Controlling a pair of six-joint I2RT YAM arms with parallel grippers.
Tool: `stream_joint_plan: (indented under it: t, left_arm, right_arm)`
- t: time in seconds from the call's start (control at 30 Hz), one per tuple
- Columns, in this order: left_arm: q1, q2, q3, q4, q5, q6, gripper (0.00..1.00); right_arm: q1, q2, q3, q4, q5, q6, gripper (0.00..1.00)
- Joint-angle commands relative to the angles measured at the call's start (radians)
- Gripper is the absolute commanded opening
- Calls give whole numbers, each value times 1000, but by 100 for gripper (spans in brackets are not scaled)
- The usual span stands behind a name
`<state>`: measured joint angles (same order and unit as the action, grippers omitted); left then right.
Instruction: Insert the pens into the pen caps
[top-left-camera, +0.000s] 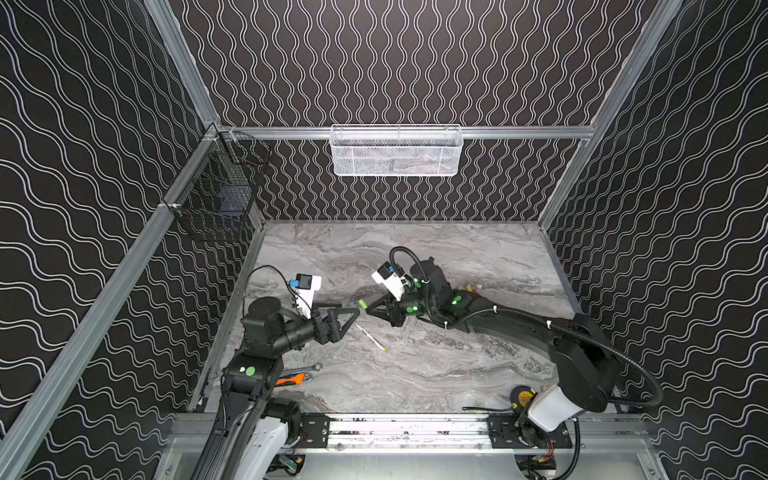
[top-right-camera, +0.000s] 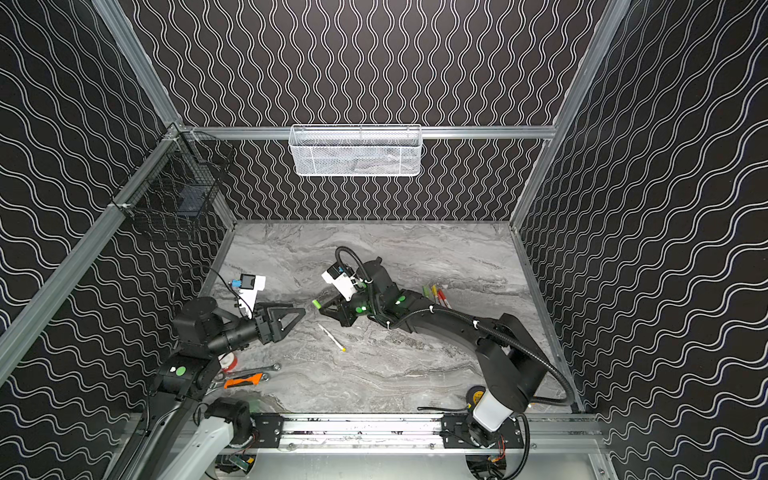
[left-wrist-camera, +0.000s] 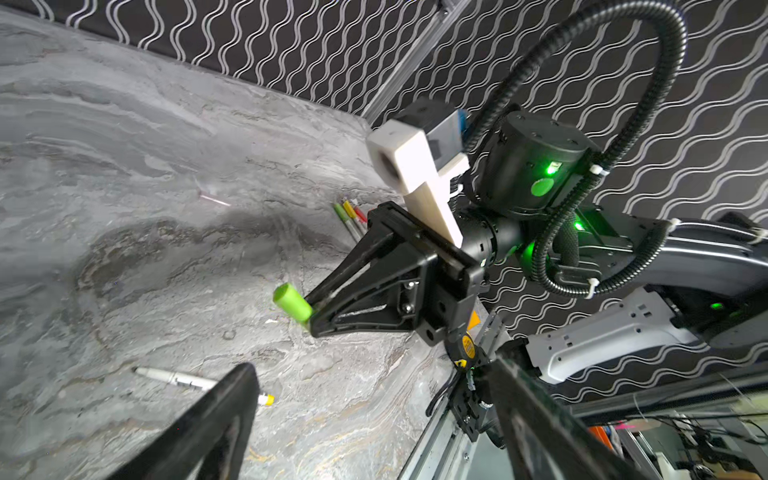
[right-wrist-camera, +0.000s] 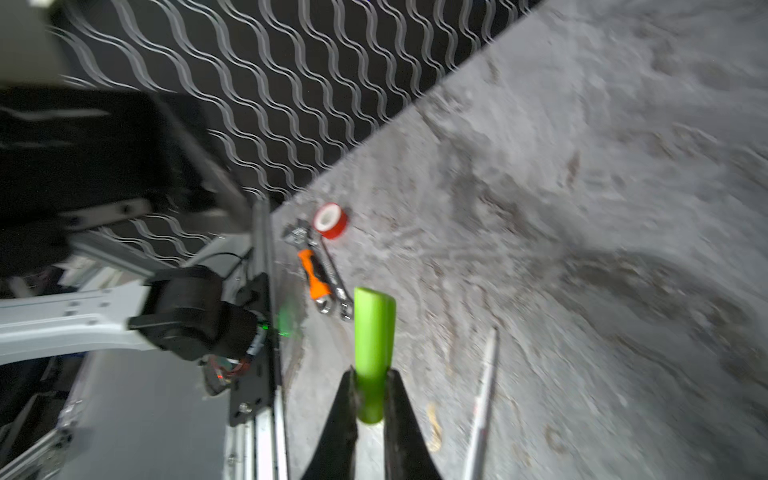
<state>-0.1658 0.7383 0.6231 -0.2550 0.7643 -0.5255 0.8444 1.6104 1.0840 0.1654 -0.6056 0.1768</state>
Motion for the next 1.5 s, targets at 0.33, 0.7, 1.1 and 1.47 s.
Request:
stream_joint_plan:
  t: [0.33,0.7,1.1,1.47]
  left_arm:
    - [5,-3,-15,132,69,-45,58]
    - [11,5,-33,229,154,-79,12]
    - [17,-17,86,-180,-291,128,0]
    - [17,-62,171,-358,-706,190,0]
  right_arm:
    - [58,-77,-22,220,-170,42,9]
    - [83,-63,-4,212,-163,34,9]
    - [88,-11,58,-44,6,-40,43]
    - [153,255,214,-446,456,-50,48]
